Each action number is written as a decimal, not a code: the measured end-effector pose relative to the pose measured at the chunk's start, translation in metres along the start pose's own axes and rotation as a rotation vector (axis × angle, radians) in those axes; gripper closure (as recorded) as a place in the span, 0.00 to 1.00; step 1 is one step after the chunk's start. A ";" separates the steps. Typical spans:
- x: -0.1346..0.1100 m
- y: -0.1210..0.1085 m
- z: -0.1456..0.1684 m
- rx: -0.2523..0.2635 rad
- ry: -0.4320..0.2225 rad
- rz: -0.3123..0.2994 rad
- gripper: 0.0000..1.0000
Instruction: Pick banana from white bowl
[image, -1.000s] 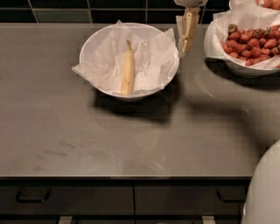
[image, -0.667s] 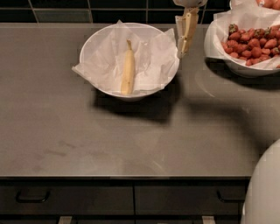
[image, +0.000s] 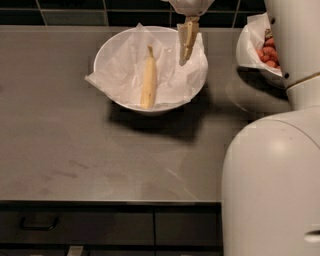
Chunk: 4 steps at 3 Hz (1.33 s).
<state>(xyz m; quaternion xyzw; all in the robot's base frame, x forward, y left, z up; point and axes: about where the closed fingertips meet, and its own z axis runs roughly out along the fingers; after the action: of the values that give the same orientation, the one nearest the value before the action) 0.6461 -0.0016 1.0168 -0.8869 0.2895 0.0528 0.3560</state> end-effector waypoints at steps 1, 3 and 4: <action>0.015 -0.026 0.067 -0.028 -0.075 -0.044 0.00; 0.016 -0.036 0.086 -0.021 -0.069 -0.044 0.00; 0.013 -0.024 0.097 -0.085 -0.077 -0.026 0.00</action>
Offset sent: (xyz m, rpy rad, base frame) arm 0.0091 0.0213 -0.0637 -0.1676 0.2478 0.2568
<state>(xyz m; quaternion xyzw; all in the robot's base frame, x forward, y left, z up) 0.6813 0.0702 0.9550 -0.9022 0.2615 0.0946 0.3298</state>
